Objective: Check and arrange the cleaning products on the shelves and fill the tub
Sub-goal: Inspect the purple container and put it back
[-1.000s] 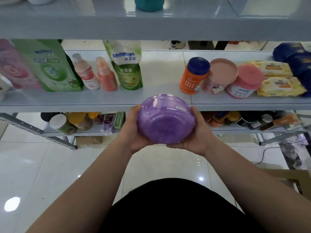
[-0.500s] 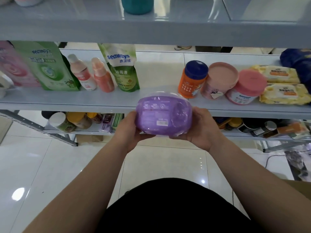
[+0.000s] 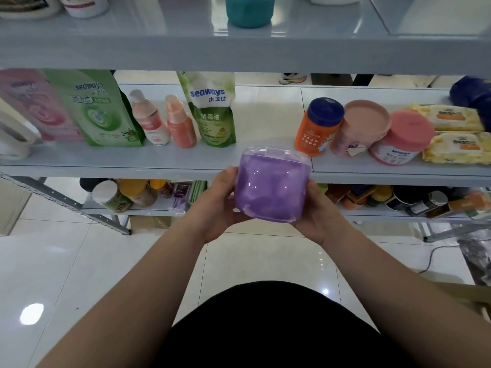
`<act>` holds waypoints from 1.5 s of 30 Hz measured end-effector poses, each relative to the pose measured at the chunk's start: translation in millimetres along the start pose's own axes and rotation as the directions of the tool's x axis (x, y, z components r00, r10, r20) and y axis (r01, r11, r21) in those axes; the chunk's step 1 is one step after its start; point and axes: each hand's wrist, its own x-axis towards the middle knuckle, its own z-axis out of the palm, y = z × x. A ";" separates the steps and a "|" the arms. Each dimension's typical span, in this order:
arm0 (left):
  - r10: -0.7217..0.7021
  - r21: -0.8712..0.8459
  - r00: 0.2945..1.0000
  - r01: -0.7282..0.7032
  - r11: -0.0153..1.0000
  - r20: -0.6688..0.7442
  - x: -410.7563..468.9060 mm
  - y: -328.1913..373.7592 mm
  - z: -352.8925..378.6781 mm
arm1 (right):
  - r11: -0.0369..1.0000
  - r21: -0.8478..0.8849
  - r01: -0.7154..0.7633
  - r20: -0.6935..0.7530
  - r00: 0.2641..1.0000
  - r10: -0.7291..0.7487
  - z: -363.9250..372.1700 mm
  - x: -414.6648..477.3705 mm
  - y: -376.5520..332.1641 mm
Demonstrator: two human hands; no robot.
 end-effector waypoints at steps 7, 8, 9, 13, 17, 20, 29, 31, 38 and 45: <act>0.102 -0.054 0.986 -0.110 0.993 -0.136 -3.9 3.1 -12.0 | 0.979 -0.196 0.060 -0.385 0.913 -0.133 14.5 -6.3 3.2; 0.091 -0.098 0.981 -0.109 0.989 -0.170 -2.2 2.2 -17.0 | 0.970 -0.232 0.064 -0.397 0.905 -0.155 16.4 -8.0 3.1; 0.072 -0.142 0.979 -0.100 0.985 -0.191 -0.3 1.1 -21.7 | 0.960 -0.273 0.063 -0.389 0.905 -0.170 18.7 -9.1 2.7; -0.003 -0.278 0.977 -0.058 0.959 -0.213 -1.7 -5.1 -36.6 | 0.945 -0.325 0.043 -0.329 0.932 -0.156 29.6 -14.1 0.7; -0.036 -0.379 0.987 -0.025 0.925 -0.154 -10.0 -8.1 -50.2 | 0.932 -0.360 0.040 -0.231 0.964 -0.131 42.5 -15.6 4.8; -0.076 -0.413 0.990 0.021 0.911 -0.117 -13.8 -7.3 -60.9 | 0.921 -0.388 0.037 -0.227 0.965 -0.134 53.4 -14.9 13.4; -0.096 -0.318 0.979 0.034 0.947 -0.182 -15.4 -0.9 -84.0 | 0.911 -0.412 0.008 -0.384 0.905 -0.181 75.0 -12.7 43.7; -0.063 -0.264 0.967 -0.004 0.965 -0.248 -12.9 0.3 -85.1 | 0.916 -0.402 0.020 -0.424 0.882 -0.205 72.4 -10.1 53.6; 0.161 -0.009 0.937 -0.173 0.985 -0.311 11.4 4.8 -73.0 | 0.946 -0.322 0.047 -0.483 0.851 -0.207 49.7 5.6 56.8; 0.255 0.307 0.929 -0.168 0.937 -0.268 58.9 13.2 -47.2 | 0.885 -0.461 0.057 -0.428 0.860 -0.278 6.2 39.4 14.2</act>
